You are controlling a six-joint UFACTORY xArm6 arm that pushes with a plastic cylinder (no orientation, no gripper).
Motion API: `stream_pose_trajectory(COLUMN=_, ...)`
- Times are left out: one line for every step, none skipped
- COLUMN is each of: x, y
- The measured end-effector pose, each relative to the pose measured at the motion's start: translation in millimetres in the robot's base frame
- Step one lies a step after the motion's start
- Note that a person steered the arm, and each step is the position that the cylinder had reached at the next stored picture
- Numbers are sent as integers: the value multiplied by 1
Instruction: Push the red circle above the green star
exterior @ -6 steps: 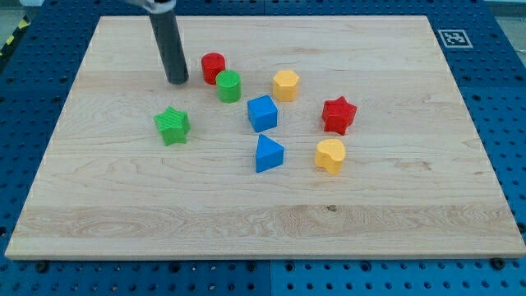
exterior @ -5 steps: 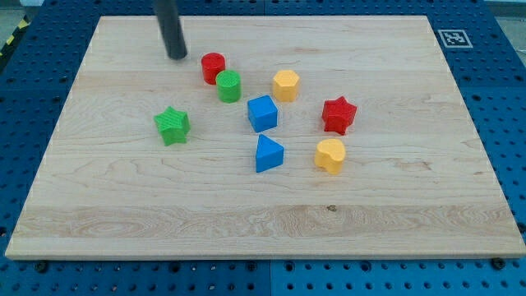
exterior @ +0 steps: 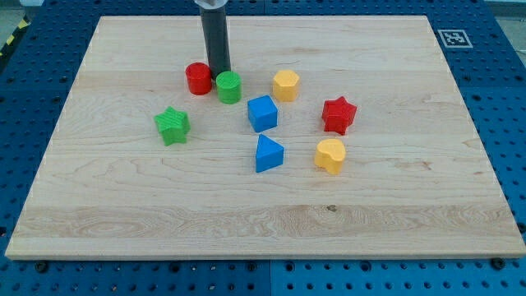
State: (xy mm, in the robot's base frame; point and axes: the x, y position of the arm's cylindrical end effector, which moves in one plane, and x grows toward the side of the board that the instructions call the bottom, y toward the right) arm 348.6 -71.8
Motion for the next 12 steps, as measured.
stream_pose_trajectory(x=25, y=-6)
stream_pose_trajectory(x=21, y=-8)
stream_pose_trajectory(x=14, y=-16)
stream_pose_trajectory(x=19, y=-41)
stream_pose_trajectory(x=16, y=-47)
stream_pose_trajectory(x=-14, y=-47)
stream_pose_trajectory(x=-22, y=-82)
stream_pose_trajectory(x=-19, y=-135)
stream_pose_trajectory(x=-16, y=-140)
stream_pose_trajectory(x=-13, y=-132)
stream_pose_trajectory(x=-1, y=-131)
stream_pose_trajectory(x=3, y=-123)
